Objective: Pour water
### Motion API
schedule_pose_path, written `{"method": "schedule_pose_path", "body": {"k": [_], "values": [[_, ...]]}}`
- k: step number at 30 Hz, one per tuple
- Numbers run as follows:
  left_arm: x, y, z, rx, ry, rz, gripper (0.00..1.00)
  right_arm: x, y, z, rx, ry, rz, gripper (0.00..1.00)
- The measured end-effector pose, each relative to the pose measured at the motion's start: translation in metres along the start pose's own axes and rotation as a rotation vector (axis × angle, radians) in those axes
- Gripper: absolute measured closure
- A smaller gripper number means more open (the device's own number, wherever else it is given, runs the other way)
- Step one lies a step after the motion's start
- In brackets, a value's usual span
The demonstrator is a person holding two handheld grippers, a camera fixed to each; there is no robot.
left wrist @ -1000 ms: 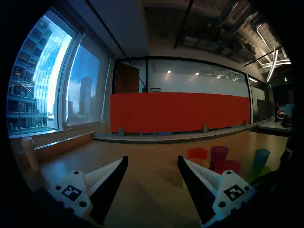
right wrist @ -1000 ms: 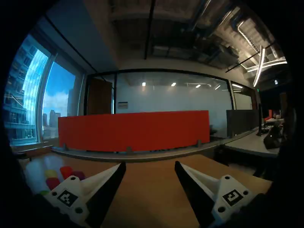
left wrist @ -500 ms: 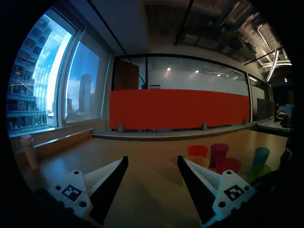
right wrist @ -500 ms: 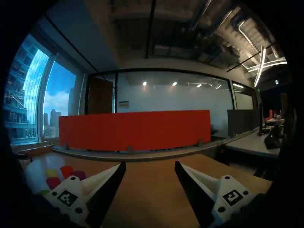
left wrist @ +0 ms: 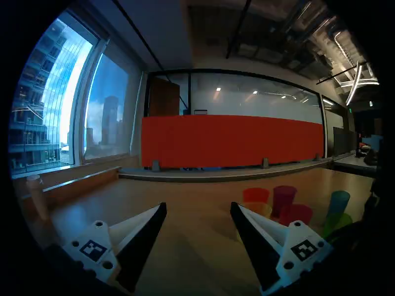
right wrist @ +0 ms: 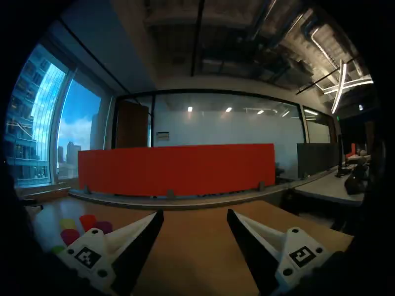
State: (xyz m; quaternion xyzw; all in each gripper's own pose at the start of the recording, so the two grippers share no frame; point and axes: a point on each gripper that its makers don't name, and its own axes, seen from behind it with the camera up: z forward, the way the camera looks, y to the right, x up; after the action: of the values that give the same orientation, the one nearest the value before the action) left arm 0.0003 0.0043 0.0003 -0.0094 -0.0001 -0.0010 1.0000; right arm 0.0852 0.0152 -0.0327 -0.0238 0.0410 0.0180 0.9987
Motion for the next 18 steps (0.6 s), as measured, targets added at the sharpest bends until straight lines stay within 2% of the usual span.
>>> {"method": "schedule_pose_path", "body": {"k": [12, 18], "values": [[0.000, 0.000, 0.000, 0.000, 0.000, 0.001, 0.04, -0.009, 0.004, 0.000, 0.011, 0.010, -0.009, 0.01], [-0.001, 0.000, 0.000, 0.000, 0.000, 0.001, 0.04, -0.012, -0.005, 0.004, 0.039, 0.013, -0.030, 0.01]]}}
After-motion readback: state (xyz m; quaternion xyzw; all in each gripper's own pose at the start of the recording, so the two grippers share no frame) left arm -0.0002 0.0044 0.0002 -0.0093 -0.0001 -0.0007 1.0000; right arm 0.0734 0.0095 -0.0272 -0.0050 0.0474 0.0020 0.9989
